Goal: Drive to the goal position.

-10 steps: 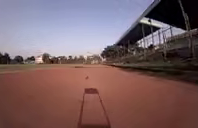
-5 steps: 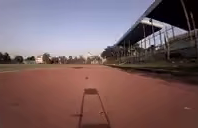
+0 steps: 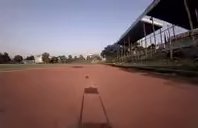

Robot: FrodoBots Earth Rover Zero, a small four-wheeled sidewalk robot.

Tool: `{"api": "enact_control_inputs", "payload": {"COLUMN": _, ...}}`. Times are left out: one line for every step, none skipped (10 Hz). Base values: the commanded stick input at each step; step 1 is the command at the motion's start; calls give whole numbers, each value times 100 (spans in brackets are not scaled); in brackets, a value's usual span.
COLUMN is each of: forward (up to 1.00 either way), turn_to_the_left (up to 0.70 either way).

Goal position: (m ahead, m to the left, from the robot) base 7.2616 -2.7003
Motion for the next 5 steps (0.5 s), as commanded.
{"api": "enact_control_inputs", "payload": {"forward": 70, "turn_to_the_left": 0}}
{"api": "enact_control_inputs", "payload": {"forward": 70, "turn_to_the_left": 0}}
{"api": "enact_control_inputs", "payload": {"forward": 70, "turn_to_the_left": 0}}
{"api": "enact_control_inputs", "payload": {"forward": 70, "turn_to_the_left": 0}}
{"api": "enact_control_inputs", "payload": {"forward": 70, "turn_to_the_left": 0}}
